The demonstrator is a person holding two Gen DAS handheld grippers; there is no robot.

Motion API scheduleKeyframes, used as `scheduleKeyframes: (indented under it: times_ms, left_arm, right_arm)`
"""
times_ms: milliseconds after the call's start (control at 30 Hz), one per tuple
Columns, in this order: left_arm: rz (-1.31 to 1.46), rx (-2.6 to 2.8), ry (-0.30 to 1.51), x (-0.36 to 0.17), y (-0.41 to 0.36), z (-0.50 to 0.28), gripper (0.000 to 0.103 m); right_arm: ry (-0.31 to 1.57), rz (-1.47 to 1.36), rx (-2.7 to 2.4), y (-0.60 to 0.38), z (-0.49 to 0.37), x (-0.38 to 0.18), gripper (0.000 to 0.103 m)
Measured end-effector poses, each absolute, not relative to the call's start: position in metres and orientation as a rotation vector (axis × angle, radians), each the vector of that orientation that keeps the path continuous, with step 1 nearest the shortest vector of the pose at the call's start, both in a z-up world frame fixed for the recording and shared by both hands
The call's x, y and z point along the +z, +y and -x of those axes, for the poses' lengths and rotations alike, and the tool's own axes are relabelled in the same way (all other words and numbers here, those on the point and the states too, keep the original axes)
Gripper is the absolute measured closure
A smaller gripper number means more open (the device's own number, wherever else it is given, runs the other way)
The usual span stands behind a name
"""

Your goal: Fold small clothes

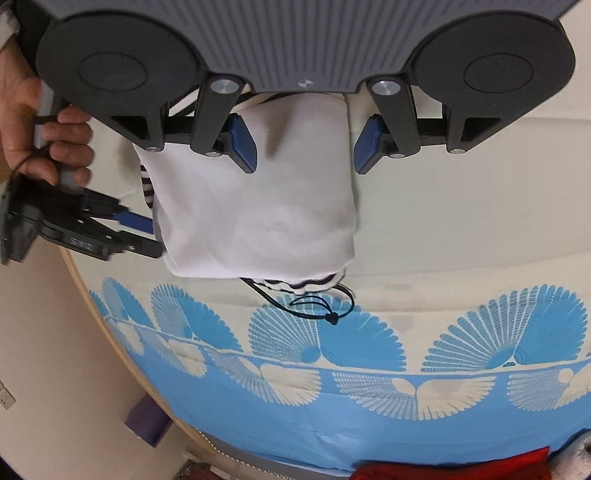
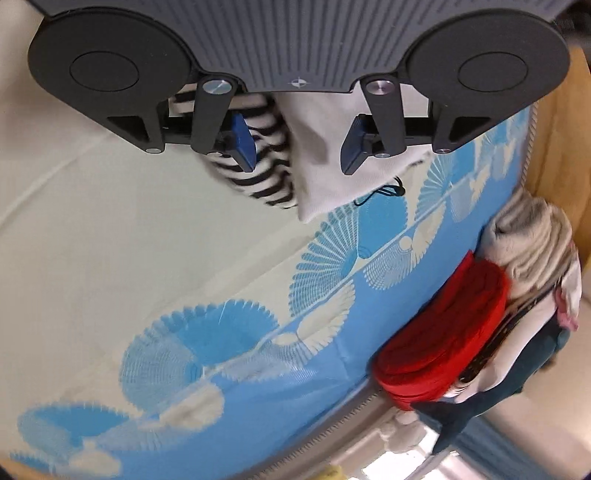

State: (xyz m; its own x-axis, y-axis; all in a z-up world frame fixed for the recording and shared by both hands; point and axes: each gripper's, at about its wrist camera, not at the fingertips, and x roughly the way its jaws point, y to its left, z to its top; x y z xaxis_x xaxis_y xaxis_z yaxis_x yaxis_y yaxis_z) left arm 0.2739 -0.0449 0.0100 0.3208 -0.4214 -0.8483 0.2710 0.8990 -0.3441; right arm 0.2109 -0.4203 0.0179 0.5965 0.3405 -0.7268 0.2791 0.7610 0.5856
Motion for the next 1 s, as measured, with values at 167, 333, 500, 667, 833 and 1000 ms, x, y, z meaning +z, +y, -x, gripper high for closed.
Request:
scheduleKeyframes:
  times_ms: [167,333,500,667,833,1000]
  left_arm:
    - [0.164,-0.433,1.160,0.008,-0.035,-0.277,0.040]
    - [0.148,-0.436,1.157,0.007,-0.032,-0.275,0.040]
    - [0.141,-0.448,1.161,0.006,-0.032,-0.271,0.040]
    - [0.109,-0.527,1.153,0.009,-0.046,-0.261,0.040]
    - [0.045,-0.558,1.146,0.007,-0.060,-0.251,0.040]
    - [0.067,-0.539,1.151,0.006,-0.060,-0.245,0.040]
  right_arm:
    - [0.907,-0.762,0.086,-0.401,-0.230,0.016,0.101]
    - [0.667,-0.659,-0.144,-0.415,-0.222,0.045,0.101]
    - [0.925,-0.512,-0.217,-0.401,-0.244,0.009,0.097]
    - [0.833,-0.537,-0.205,-0.412,-0.220,0.033,0.068]
    - [0.913,-0.588,0.016,-0.416,-0.193,0.039,0.059]
    - [1.017,-0.622,0.022,-0.413,-0.187,0.024,0.049]
